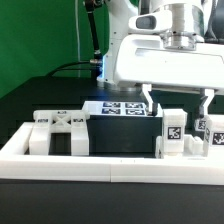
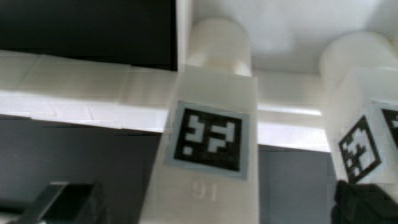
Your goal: Assemble chair
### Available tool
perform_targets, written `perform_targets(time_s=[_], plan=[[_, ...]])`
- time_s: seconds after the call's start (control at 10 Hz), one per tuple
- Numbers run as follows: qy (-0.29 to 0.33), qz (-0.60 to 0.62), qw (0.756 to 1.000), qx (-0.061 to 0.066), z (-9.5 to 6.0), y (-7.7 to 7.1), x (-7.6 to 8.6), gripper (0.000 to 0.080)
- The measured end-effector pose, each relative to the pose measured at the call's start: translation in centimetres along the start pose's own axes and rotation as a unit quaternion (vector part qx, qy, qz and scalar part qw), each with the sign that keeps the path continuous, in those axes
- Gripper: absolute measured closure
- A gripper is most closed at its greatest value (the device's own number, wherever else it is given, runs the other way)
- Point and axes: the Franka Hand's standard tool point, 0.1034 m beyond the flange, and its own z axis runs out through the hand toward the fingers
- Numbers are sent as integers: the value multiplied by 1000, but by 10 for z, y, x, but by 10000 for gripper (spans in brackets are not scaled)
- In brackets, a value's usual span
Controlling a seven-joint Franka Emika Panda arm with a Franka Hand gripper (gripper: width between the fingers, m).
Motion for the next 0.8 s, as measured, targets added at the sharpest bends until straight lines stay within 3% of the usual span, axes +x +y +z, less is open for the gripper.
perform_targets(time_s=[0.5, 0.8], plan=[[-15, -10, 1000, 4, -17, 11, 17, 151], [-37, -10, 999, 9, -15, 8, 13, 151]])
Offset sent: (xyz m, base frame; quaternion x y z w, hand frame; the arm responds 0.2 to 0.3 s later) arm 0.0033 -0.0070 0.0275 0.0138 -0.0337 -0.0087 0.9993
